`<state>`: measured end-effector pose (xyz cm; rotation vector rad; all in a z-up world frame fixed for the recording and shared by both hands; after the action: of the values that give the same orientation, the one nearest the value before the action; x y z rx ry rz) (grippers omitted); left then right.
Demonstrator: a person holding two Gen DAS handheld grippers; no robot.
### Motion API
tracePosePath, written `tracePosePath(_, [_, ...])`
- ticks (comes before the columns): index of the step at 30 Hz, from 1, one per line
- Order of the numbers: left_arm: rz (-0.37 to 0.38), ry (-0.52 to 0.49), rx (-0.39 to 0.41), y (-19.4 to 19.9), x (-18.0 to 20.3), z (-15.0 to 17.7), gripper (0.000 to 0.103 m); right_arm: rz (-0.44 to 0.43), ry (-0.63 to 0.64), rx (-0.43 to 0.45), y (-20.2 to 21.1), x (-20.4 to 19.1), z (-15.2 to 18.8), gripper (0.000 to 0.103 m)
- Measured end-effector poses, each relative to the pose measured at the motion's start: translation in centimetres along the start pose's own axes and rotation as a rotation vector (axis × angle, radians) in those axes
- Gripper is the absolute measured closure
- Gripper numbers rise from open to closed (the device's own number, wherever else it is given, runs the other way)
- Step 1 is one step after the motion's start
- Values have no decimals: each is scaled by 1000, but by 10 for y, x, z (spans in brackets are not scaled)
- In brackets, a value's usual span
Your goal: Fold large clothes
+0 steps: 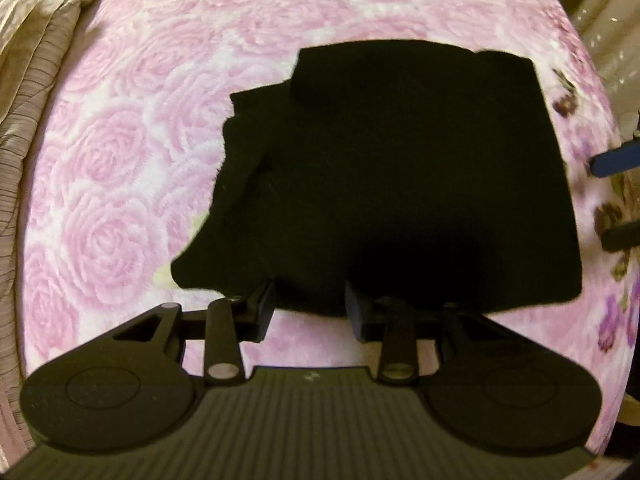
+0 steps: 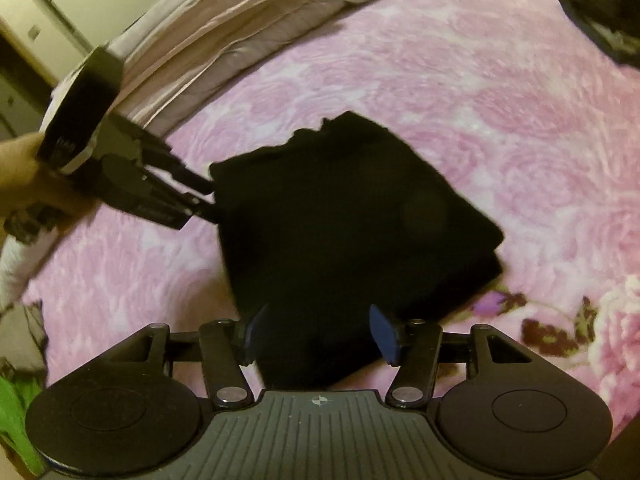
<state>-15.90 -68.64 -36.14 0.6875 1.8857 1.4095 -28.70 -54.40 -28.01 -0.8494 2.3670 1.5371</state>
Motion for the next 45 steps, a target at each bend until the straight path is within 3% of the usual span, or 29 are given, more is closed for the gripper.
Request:
tracePosePath(5, [17, -48, 34, 1, 9, 20, 69, 86, 104, -19, -6, -37, 28, 48])
tracePosePath(8, [-7, -106, 79, 1, 13, 31, 58, 173, 258, -50, -18, -54, 41, 47])
tracePosePath(10, [-56, -198, 141, 5, 16, 40, 37, 232, 405, -72, -32, -65, 47, 47])
tracePosePath(16, [-234, -498, 287, -2, 27, 76, 19, 348, 728, -128, -96, -74, 64, 47])
tracePosePath(20, [-326, -701, 395, -10, 39, 88, 14, 469, 899, -159, -127, -61, 72, 47])
tracePosePath(22, [-349, -761, 428, -16, 44, 88, 12, 505, 928, -153, -133, -48, 70, 48])
tracePosePath(24, [-374, -817, 453, -21, 47, 87, 12, 489, 925, -149, -130, -38, 67, 62])
tracePosePath(26, [-397, -871, 478, -28, 52, 82, 12, 445, 898, -148, -119, -34, 62, 84])
tracePosePath(32, [-453, -957, 555, -31, 73, 54, 12, 389, 830, -138, -61, -30, 38, 90])
tracePosePath(35, [-449, -957, 556, -29, 85, 40, 13, 371, 802, -148, -31, -16, 34, 90])
tracePosePath(36, [-427, -949, 553, -28, 91, 38, 18, 373, 803, -152, -25, -10, 32, 90])
tracePosePath(38, [-397, -958, 548, -25, 105, 36, 32, 385, 817, -170, -14, 2, 35, 90])
tracePosePath(40, [-360, -986, 524, -25, 120, 39, 65, 393, 829, -190, -13, 11, 42, 90])
tracePosePath(45, [-318, -909, 483, -24, 124, 39, 78, 447, 841, -185, -22, 20, 72, 84])
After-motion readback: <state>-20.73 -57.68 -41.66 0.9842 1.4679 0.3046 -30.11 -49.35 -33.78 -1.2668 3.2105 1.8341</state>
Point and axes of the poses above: each gripper's, at about its wrist camera, not at the fingertips, and y roughly against the way its jaws point, x to its right, z to its underside, the point moved 8 cm from there along -y, roughly the way its jaws point, and after that the axes turned 7 degrees about -z, right-handed, at the moved point
